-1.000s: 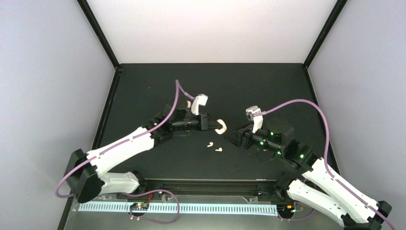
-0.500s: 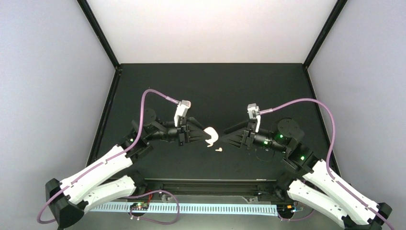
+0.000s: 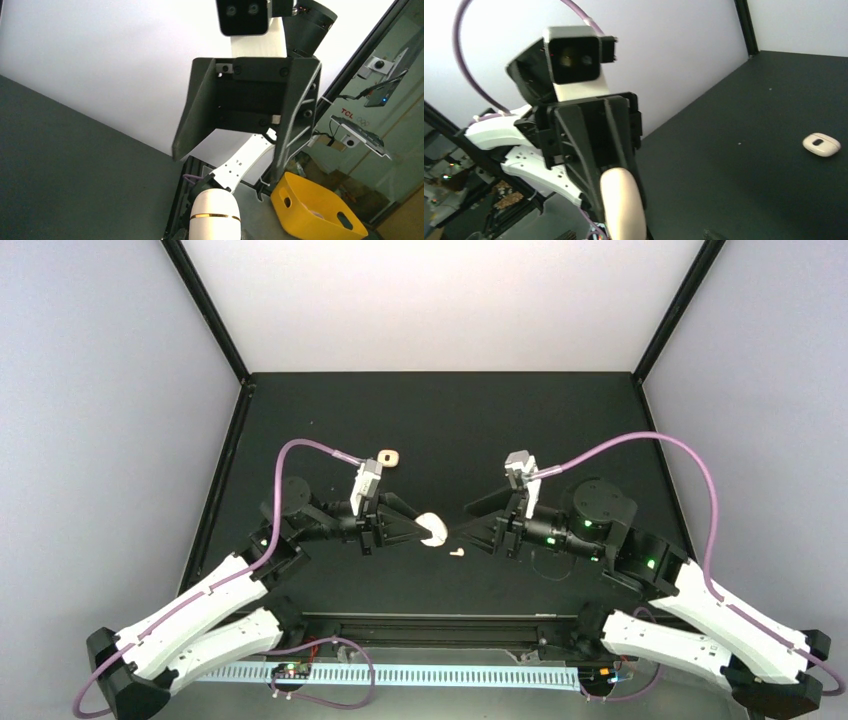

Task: Insert the wireless bluetooth earbuds into the charging case
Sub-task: Pick up the charging case at the center of the board, then open the charging case.

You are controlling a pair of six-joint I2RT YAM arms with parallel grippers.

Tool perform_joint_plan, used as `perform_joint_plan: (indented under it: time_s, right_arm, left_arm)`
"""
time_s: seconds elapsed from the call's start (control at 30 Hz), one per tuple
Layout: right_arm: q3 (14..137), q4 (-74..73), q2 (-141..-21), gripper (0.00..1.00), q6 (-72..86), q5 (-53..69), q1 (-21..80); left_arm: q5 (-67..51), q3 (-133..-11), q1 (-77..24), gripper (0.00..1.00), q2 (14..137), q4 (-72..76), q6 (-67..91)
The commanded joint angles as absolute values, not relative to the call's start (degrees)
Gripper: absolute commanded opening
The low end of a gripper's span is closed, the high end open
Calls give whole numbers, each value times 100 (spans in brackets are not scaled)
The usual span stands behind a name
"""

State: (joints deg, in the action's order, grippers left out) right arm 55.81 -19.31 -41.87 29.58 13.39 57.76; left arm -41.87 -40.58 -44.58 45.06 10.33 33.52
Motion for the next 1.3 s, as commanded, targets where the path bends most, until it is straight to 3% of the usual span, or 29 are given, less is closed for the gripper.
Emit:
perform_joint_plan:
  time_s: [0.0,0.67,1.27]
  right_arm:
    - [5837,-2383,-4409,65,2597,719,6000]
    - [6067,-2224,-4984,67,2492,1085,6143]
    - [6170,-2699,-5008,64,2528,310,6143]
  left_arm:
    - [-4313,-4026,-4412,2,4412,1308,3167]
    - [-4436,-3958,-4412,2,4326,1374,3233]
    - [-4591,-3830,-4412,2,4177,1564,3338]
